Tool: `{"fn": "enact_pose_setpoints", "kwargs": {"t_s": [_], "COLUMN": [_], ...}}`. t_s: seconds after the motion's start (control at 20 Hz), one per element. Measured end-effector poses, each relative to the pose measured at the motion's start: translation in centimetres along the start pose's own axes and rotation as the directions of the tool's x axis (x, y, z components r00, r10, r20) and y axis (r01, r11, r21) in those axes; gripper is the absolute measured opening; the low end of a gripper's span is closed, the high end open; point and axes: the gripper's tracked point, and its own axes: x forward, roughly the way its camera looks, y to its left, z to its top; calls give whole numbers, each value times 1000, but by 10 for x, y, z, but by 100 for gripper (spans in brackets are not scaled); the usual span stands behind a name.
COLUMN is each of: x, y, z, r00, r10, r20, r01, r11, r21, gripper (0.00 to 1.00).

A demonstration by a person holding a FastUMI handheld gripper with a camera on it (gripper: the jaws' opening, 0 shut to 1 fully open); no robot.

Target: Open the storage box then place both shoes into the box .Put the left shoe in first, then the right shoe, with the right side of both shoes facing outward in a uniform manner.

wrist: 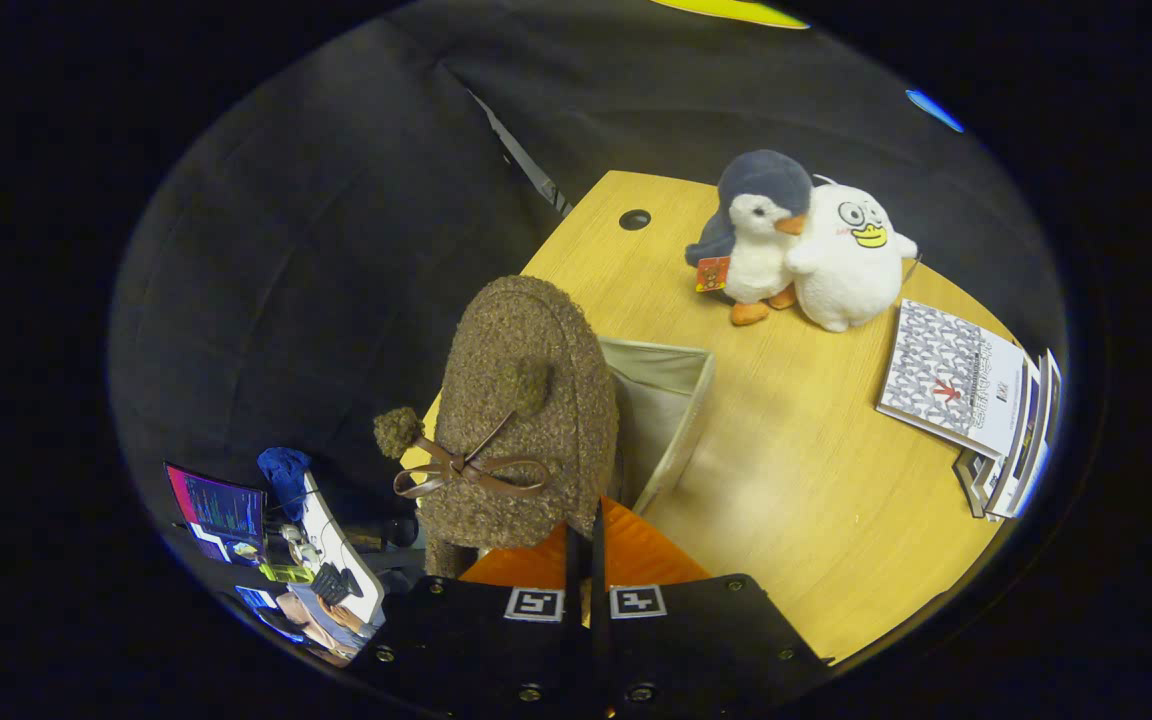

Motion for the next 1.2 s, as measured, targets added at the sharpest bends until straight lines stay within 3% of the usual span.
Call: {"fn": "enact_pose_setpoints", "kwargs": {"t_s": [0.6,0.7,0.8,0.9,1.05,1.2], "x": [89,95,97,92,64,21], "y": [3,5,15,23,8,1], "z": [5,4,7,17,36,41], "r00": [982,981,987,996,998,989], "r10": [-139,-138,-85,-28,-54,-48], "r20": [-130,-138,-138,-84,28,140], "r01": [123,124,78,26,55,49], "r11": [985,987,995,1000,998,999], "r21": [-124,-102,-53,-16,-24,-3], "gripper": [3,3,5,31,72,72]}}
